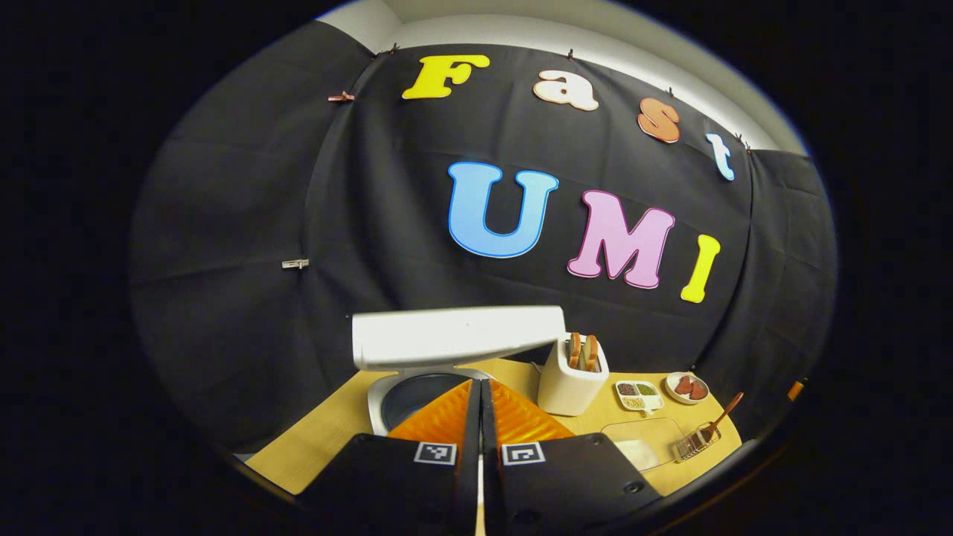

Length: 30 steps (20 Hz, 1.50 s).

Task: Close the left gripper, press the button to open the rice cooker; take a wooden spoon from the chopstick holder with the right hand, scoop a spoonful of rice and pour it into the rice cooker, then put the wooden spoon back into the chopstick holder.

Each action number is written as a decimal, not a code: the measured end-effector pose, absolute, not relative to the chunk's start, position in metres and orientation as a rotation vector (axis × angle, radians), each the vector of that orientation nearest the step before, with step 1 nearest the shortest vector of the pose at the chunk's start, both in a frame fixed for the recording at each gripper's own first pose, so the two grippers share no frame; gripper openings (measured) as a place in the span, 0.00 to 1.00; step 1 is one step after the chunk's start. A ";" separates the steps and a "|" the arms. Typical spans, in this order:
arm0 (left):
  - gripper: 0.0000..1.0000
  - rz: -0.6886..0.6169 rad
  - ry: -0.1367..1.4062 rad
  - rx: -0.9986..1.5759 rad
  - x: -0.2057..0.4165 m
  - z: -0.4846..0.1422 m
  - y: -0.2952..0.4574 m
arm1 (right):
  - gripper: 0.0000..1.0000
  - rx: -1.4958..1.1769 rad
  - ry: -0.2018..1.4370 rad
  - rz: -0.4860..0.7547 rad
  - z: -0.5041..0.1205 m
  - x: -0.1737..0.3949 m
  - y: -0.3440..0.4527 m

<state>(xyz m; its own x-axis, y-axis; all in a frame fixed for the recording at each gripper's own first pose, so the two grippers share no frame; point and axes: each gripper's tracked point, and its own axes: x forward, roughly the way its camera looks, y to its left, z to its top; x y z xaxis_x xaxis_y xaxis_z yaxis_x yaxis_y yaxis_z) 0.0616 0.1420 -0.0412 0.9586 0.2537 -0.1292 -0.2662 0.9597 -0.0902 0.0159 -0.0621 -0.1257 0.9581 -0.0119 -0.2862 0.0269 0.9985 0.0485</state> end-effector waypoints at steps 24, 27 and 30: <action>0.96 0.460 0.404 -0.094 0.005 -0.150 0.011 | 0.99 0.168 0.762 0.064 -0.336 0.151 -0.121; 0.96 0.483 0.431 -0.091 0.002 -0.160 0.003 | 0.99 0.190 0.785 0.077 -0.351 0.159 -0.122; 0.96 0.488 0.441 -0.097 -0.001 -0.167 -0.009 | 0.94 0.237 0.804 0.113 -0.362 0.169 -0.110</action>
<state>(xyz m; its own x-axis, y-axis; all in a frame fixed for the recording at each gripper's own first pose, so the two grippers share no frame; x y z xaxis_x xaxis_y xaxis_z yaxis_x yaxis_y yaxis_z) -0.0007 -0.0095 -0.1673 0.7917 0.4323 -0.4317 -0.4733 0.8808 0.0140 0.1694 -0.1099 -0.3618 0.6898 0.1902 -0.6986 -0.0105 0.9674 0.2530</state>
